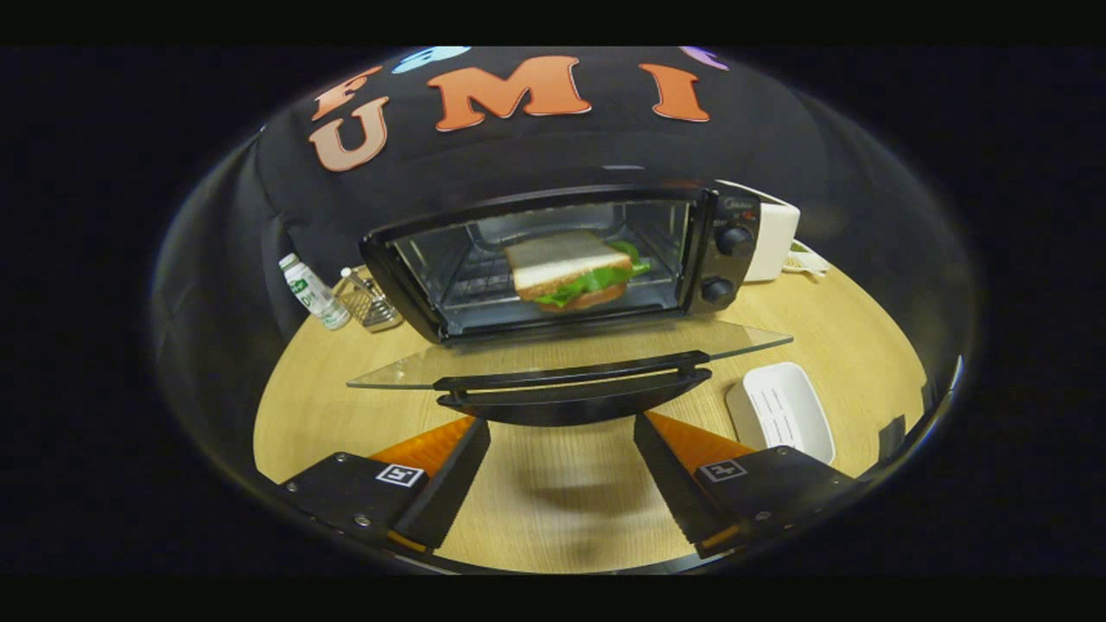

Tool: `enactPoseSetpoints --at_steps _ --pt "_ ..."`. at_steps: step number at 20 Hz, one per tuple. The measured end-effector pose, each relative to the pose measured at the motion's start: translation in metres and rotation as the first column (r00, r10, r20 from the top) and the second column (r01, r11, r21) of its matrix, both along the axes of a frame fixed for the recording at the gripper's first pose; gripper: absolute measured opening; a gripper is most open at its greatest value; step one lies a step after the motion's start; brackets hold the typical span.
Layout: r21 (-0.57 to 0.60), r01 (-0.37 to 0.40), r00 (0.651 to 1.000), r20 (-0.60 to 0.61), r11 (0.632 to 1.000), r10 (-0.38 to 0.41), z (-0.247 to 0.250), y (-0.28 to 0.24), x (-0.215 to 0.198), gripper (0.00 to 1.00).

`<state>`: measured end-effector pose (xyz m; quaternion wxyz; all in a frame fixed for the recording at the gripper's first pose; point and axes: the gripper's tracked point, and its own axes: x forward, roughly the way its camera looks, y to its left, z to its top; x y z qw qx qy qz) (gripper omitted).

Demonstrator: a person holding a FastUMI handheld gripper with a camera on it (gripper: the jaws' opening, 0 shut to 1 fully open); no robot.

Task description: Open the toaster oven, put the food inside, and close the toaster oven door.

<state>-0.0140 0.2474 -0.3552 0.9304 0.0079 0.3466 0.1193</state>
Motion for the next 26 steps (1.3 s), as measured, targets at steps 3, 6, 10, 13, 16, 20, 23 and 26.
enactPoseSetpoints --at_steps 3,6,10,13,16,20,23,26 --pt "-0.003 -0.004 0.999 0.047 1.0 0.004 0.026 0.001 0.013 0.99" --pt "0.011 -0.001 0.996 0.09 1.0 0.0 0.045 0.009 0.032 0.99" --pt "0.04 0.008 0.991 0.136 0.999 -0.013 0.063 0.018 0.06 0.99" --pt "0.05 0.005 0.983 0.18 0.999 -0.014 0.079 0.024 0.079 0.99" --pt "0.052 0.002 0.981 0.194 0.999 -0.012 0.088 0.025 0.084 0.99" --pt "0.061 0.0 0.971 0.24 0.998 -0.015 0.115 0.012 0.075 0.99" --pt "0.059 0.016 0.948 0.316 0.998 -0.033 0.155 -0.012 0.076 0.99" --pt "0.036 0.039 0.916 0.397 0.999 -0.051 0.201 -0.044 0.076 0.99"
